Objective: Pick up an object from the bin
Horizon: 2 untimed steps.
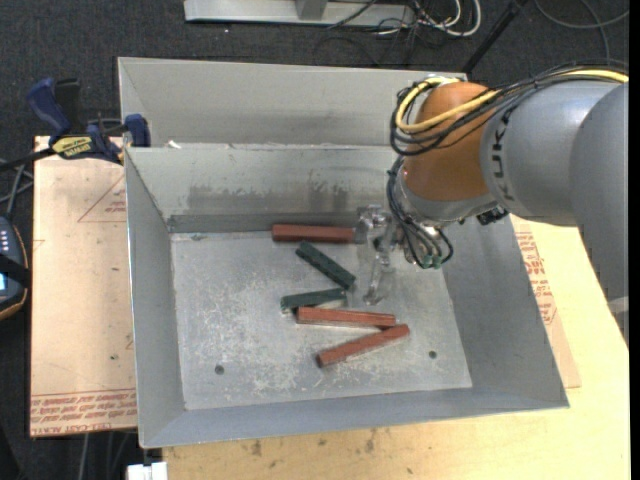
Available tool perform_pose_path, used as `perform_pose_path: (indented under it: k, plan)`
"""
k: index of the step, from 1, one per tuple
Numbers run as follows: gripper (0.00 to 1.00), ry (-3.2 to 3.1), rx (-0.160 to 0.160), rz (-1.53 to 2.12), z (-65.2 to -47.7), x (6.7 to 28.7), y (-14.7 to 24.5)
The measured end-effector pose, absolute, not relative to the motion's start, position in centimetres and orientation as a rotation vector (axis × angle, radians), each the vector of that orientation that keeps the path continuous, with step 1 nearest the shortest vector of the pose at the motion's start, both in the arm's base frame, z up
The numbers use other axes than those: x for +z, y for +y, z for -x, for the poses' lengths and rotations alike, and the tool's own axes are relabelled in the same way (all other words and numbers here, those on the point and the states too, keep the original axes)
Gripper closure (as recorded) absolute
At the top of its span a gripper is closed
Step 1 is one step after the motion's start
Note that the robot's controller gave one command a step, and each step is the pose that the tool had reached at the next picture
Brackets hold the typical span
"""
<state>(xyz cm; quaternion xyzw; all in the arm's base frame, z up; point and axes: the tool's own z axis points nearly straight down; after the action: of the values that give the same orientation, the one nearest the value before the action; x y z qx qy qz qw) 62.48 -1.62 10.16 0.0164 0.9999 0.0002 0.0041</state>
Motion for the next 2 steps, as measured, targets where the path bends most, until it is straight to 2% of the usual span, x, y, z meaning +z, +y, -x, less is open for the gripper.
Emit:
perform_pose_path:
  k: [1,2]
  plan:
    - [0.00,3.147,0.006,-0.016,-59.8,8.0,0.8]
    - [1.00,3.132,0.002,-0.197,-61.6,7.0,3.4]
